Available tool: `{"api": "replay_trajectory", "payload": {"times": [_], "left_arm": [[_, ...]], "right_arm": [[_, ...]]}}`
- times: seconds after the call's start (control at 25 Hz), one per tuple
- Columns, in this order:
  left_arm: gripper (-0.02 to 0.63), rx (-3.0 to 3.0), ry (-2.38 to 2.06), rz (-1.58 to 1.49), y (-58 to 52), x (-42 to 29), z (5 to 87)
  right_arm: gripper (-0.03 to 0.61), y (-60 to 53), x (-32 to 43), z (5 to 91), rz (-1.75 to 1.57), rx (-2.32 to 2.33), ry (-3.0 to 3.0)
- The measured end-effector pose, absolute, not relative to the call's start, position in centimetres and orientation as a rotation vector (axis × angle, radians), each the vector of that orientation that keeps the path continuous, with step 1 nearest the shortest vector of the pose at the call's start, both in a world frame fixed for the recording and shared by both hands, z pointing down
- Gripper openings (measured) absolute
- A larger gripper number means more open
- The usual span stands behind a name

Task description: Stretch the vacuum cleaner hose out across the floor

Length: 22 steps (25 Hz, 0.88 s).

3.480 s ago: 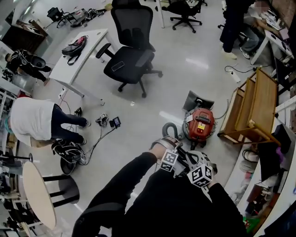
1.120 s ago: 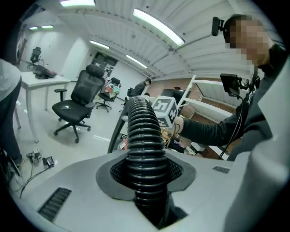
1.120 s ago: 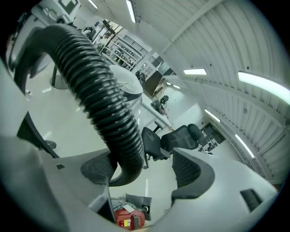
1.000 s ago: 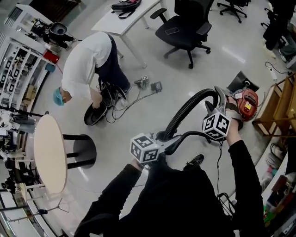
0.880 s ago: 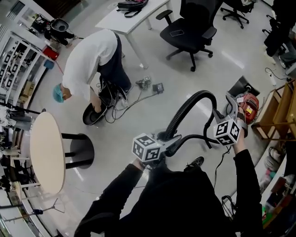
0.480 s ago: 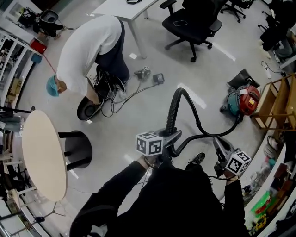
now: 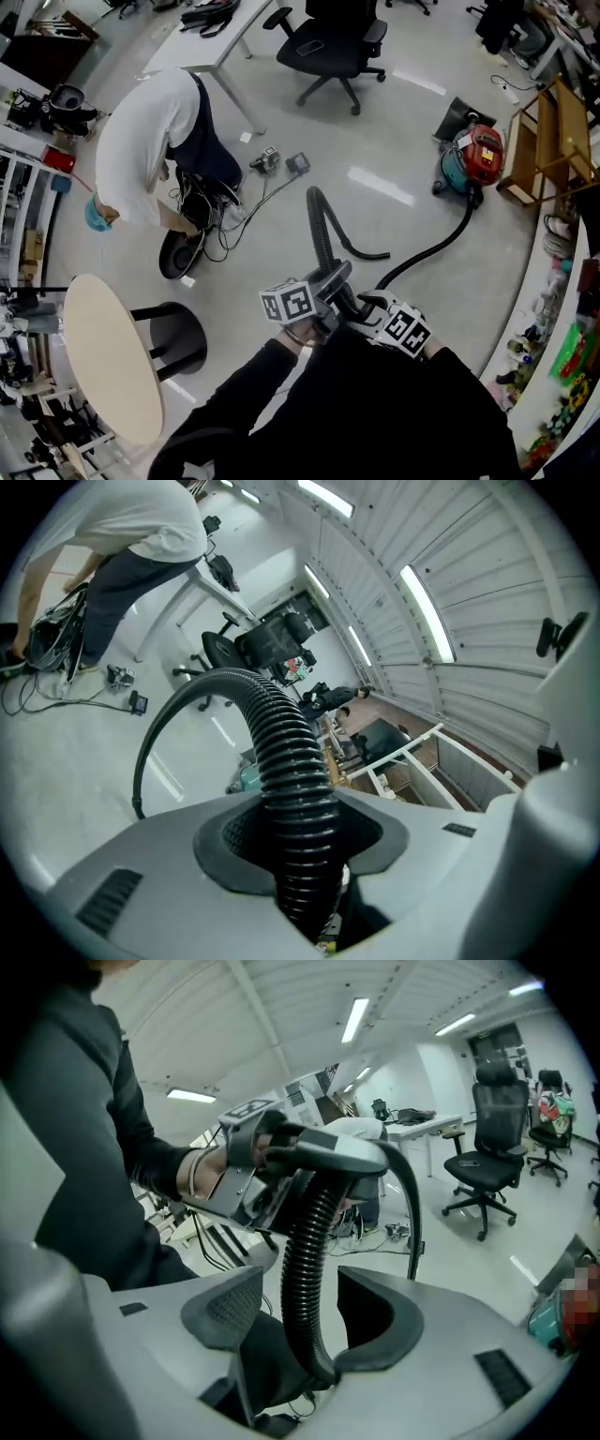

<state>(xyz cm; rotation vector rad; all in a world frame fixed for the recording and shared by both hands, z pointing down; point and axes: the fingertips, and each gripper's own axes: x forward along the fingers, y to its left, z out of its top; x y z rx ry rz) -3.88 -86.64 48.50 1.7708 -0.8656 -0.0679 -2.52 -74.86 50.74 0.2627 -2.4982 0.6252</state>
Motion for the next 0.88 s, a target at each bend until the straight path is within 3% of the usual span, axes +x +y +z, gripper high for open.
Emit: {"api": "replay_trajectory", "payload": {"times": [0.44, 0.88], "left_arm": [[0.163, 1.799, -0.947, -0.055, -74.7, 6.8, 46.3], [0.229, 1.859, -0.797, -0.045, -67.4, 7.1, 46.8]], "right_arm": [[0.212, -63.4, 5.5, 51.6, 0.399, 0.267, -2.555], [0.210, -54.9, 4.9, 50.3, 0.433, 0.000, -2.582]]}}
